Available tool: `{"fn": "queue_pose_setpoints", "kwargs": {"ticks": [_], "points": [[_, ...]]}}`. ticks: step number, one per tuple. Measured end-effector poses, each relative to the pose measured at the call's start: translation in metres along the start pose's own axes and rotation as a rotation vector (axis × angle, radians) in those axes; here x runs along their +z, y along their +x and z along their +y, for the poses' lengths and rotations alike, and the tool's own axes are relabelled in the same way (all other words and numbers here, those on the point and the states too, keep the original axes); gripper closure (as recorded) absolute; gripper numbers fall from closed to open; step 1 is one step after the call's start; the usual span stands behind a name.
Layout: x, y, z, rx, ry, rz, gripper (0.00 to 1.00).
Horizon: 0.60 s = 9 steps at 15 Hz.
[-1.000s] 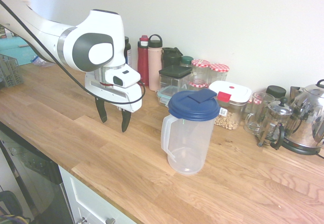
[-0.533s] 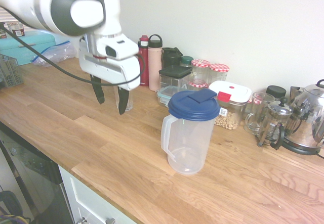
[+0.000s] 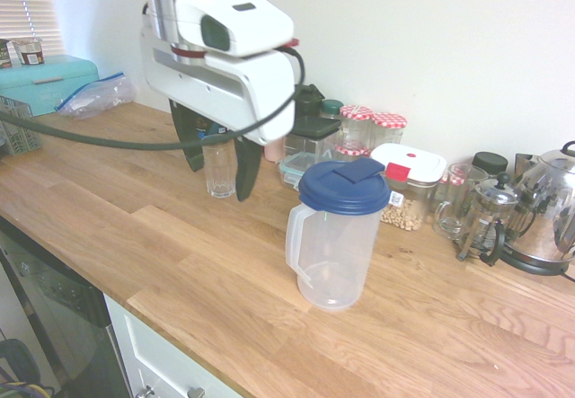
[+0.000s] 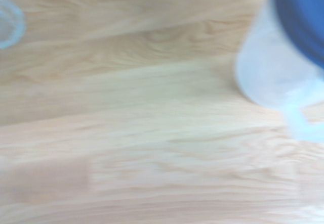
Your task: Pour me some water
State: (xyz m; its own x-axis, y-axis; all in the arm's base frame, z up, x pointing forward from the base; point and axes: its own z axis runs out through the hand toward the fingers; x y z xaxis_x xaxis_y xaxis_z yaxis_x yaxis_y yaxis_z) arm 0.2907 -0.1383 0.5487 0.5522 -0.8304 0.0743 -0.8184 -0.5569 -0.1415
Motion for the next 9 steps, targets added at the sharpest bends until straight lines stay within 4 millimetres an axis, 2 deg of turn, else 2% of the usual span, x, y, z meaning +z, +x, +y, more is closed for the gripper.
{"fn": "queue_pose_setpoints", "kwargs": {"ticks": [2, 4, 9], "points": [[0.007, 0.017, 0.013, -0.007, -0.005, 0.02, 0.0], [0.019, 0.026, 0.017, -0.018, -0.019, 0.028, 0.0], [0.063, 0.057, 0.011, -0.07, 0.004, 0.082, 0.0]]}}
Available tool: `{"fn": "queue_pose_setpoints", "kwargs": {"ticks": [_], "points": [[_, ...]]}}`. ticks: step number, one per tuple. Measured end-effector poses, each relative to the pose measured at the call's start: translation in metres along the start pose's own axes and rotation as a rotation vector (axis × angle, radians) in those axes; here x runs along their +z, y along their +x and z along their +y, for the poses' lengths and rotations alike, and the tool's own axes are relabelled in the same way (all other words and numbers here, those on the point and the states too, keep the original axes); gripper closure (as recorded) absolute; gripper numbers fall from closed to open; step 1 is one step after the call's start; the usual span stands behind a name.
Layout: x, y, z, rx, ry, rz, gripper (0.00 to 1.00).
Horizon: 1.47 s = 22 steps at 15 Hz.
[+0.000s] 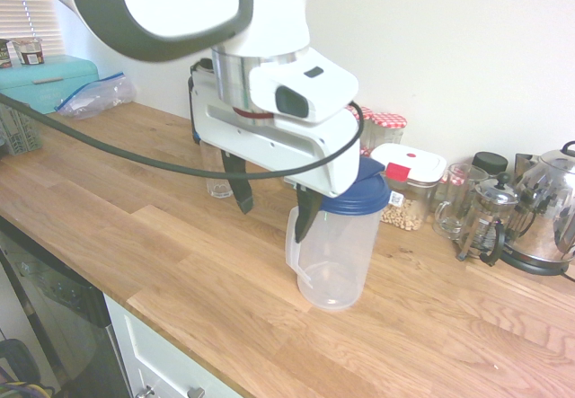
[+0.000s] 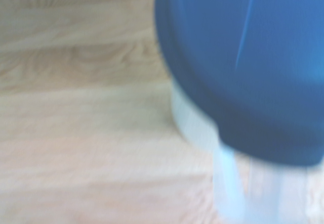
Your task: Pour me some water
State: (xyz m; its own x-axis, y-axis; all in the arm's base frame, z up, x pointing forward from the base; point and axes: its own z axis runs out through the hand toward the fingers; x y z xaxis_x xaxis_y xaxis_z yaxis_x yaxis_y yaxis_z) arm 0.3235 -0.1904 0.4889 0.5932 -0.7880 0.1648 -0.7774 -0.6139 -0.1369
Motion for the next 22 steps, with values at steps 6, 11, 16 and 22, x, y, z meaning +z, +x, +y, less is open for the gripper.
{"fn": "queue_pose_setpoints", "kwargs": {"ticks": [6, 11, 16, 22], "points": [[0.028, 0.018, -0.01, -0.017, 0.008, 0.071, 1.0], [0.028, 0.018, -0.01, -0.024, 0.007, 0.082, 1.0], [0.027, 0.008, -0.007, -0.027, 0.015, 0.087, 1.0], [0.029, 0.005, -0.004, -0.024, 0.026, 0.106, 1.0]]}}
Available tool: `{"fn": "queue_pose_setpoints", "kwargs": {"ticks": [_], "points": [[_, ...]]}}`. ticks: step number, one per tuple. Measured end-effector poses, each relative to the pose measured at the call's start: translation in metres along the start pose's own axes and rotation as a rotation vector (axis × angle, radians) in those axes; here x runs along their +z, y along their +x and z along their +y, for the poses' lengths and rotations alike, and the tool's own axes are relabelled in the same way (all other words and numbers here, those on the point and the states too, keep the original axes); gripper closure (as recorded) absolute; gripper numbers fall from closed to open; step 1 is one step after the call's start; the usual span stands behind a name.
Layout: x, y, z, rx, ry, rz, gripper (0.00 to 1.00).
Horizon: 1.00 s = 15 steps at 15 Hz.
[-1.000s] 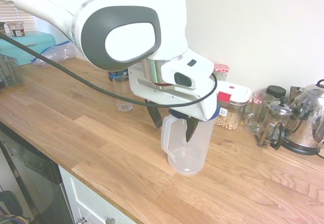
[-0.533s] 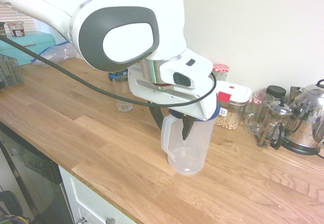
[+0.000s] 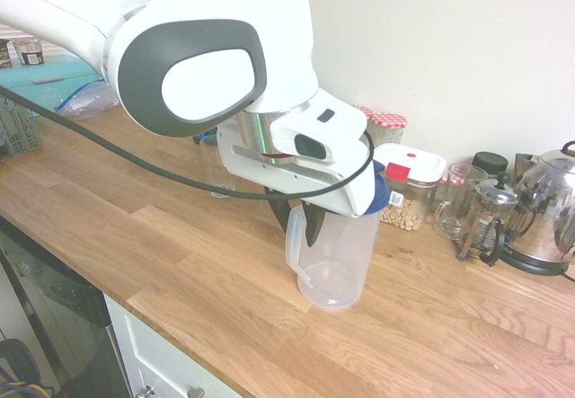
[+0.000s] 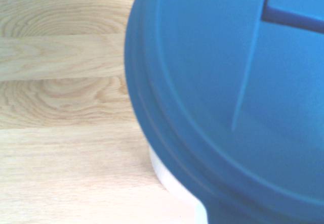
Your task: Pour me some water
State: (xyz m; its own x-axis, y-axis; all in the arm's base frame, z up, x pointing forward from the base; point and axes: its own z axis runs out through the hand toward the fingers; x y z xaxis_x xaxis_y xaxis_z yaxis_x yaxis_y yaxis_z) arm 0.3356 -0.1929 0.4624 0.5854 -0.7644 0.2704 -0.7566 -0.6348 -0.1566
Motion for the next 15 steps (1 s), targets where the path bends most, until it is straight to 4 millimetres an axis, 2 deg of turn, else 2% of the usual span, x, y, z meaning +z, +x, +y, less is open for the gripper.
{"fn": "queue_pose_setpoints", "kwargs": {"ticks": [8, 10, 12, 14, 15], "points": [[-0.005, 0.003, 0.004, -0.012, 0.003, 0.01, 1.0], [-0.029, 0.002, 0.003, -0.057, 0.007, 0.009, 1.0], [-0.073, -0.007, -0.005, -0.122, 0.022, 0.011, 1.0], [-0.112, -0.026, -0.024, -0.216, 0.034, 0.004, 1.0], [-0.125, -0.034, -0.036, -0.264, 0.035, 0.002, 1.0]]}}
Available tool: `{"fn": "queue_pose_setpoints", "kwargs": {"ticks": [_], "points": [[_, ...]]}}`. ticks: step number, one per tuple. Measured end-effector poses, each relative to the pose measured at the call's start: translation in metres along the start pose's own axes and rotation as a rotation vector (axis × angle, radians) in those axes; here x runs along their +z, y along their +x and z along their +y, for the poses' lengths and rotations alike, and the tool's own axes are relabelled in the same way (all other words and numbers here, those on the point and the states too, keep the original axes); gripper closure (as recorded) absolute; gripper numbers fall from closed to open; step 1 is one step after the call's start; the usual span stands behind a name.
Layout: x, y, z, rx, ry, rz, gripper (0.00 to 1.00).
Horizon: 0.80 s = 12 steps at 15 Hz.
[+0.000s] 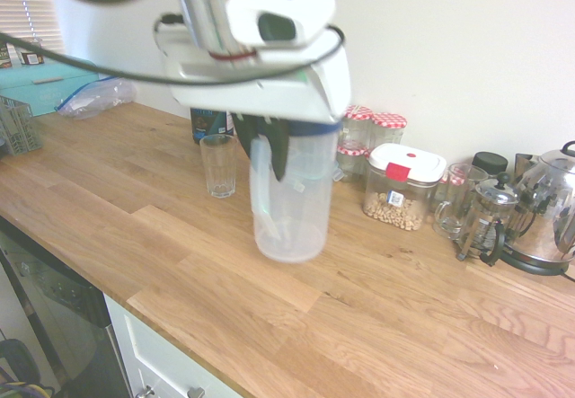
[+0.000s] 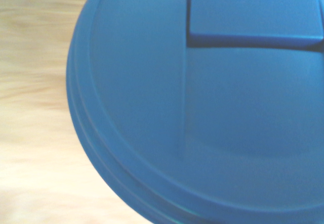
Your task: Pour me some water
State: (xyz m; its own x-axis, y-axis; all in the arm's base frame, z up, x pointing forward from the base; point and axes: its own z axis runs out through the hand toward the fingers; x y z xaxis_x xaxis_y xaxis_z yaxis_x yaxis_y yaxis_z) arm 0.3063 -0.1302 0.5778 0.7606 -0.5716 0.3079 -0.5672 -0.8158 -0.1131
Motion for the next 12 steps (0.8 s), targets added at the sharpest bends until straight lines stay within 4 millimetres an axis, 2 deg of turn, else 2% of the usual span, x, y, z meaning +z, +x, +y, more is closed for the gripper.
{"fn": "queue_pose_setpoints", "kwargs": {"ticks": [2, 5, 8, 12], "points": [[-0.009, -0.004, -0.03, -0.088, -0.006, -0.018, 1.0], [-0.002, -0.005, -0.082, -0.216, -0.041, -0.08, 1.0], [0.009, 0.008, -0.123, -0.303, -0.094, -0.156, 1.0], [0.018, 0.028, -0.162, -0.365, -0.128, -0.194, 1.0]]}}
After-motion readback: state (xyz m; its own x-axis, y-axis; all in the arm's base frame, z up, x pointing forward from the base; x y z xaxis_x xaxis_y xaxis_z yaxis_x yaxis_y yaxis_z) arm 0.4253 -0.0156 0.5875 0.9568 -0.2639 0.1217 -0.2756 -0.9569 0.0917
